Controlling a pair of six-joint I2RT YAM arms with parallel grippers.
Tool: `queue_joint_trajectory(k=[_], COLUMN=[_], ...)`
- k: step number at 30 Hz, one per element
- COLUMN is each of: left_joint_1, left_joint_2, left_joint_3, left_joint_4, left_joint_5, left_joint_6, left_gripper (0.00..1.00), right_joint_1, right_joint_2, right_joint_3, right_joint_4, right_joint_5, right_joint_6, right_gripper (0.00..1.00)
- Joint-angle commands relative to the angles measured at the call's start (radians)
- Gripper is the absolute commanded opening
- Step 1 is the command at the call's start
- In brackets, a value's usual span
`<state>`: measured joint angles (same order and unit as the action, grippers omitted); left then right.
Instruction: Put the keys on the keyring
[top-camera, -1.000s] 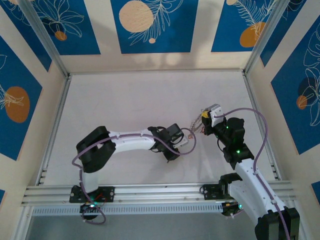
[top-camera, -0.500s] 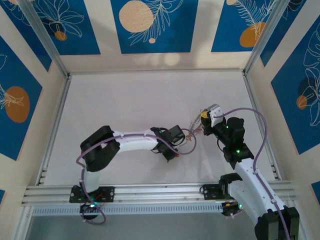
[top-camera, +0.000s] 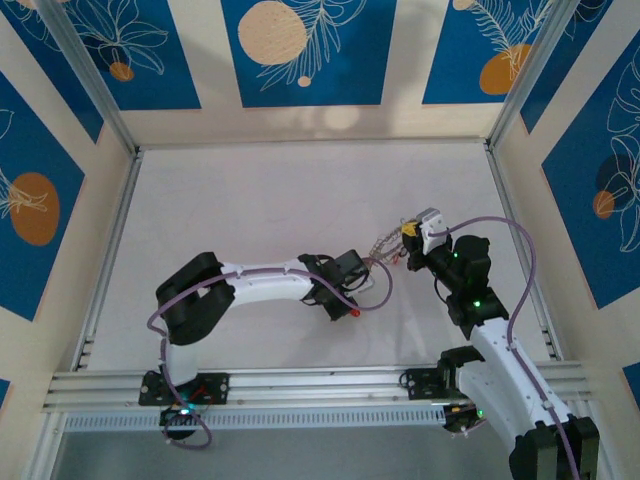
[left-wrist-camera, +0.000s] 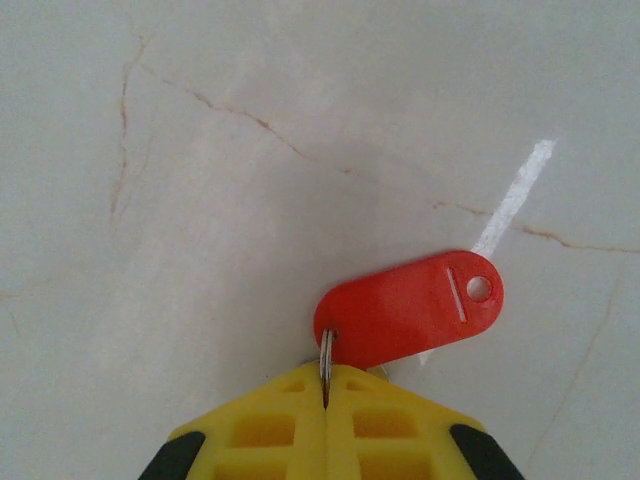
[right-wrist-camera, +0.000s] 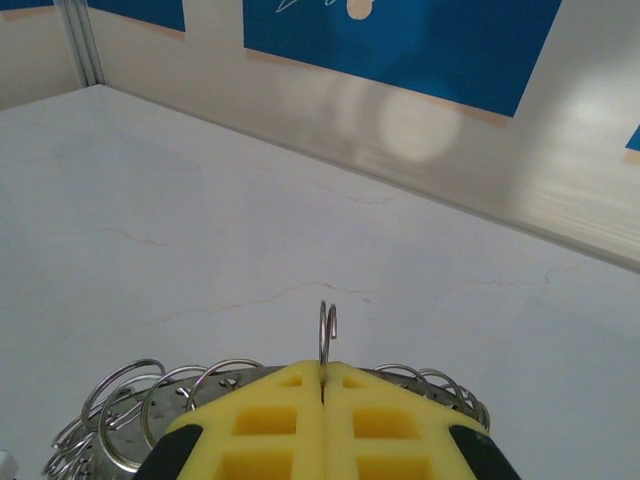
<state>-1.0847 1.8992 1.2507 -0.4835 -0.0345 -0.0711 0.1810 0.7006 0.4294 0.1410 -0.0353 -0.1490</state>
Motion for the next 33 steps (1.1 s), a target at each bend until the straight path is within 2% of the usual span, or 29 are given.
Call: queue_joint_trajectory(k=[1, 6, 10, 15, 19, 22, 25, 27, 33], left_joint_1=[-0.001, 0.021, 0.064, 0.155, 0.255, 0.288, 0.295, 0.301, 0.329], left_joint_2=[-0.036, -0.053, -0.123, -0.350, -0.536, -0.677, -0.788, -0.820, -0.797], left_joint_3=[-0.021, -0.030, -0.063, -0.153, -0.219, -0.276, -0.348, -0.381, -0.378], left_joint_4=[-0.004, -0.001, -0.001, 0.025, 0.037, 0.037, 0.077, 0.134, 0.166], left_joint_5=[0.024, 0.092, 0.204, 0.287, 0.416, 0.412, 0.355, 0.298, 0.390], left_joint_6=[0.020, 0.052, 0.104, 0.189, 0.304, 0.461, 0.621, 0.646, 0.743], left_gripper=[0.01, 0.00, 0.00, 0.00, 0.00, 0.00, 0.00, 0.00, 0.00], right_joint_1=[-0.003, -0.004, 0.000, 0.057, 0.128, 0.188, 0.284, 0.332, 0.463], right_joint_2=[-0.023, -0.020, -0.011, 0.006, 0.016, 0.031, 0.063, 0.113, 0.262], right_joint_3=[0.011, 0.001, 0.011, 0.008, 0.015, 0.028, 0.058, 0.094, 0.202], right_joint_4=[0.025, 0.037, -0.001, -0.011, -0.021, -0.041, -0.087, -0.137, -0.264], right_joint_5=[-0.025, -0.037, -0.131, -0.201, -0.270, -0.335, -0.288, -0.265, -0.224], right_joint_6=[0.014, 0.015, -0.041, -0.197, -0.327, -0.415, -0.507, -0.569, -0.698], right_gripper=[0.00, 0.00, 0.00, 0.00, 0.00, 0.00, 0.00, 0.00, 0.00])
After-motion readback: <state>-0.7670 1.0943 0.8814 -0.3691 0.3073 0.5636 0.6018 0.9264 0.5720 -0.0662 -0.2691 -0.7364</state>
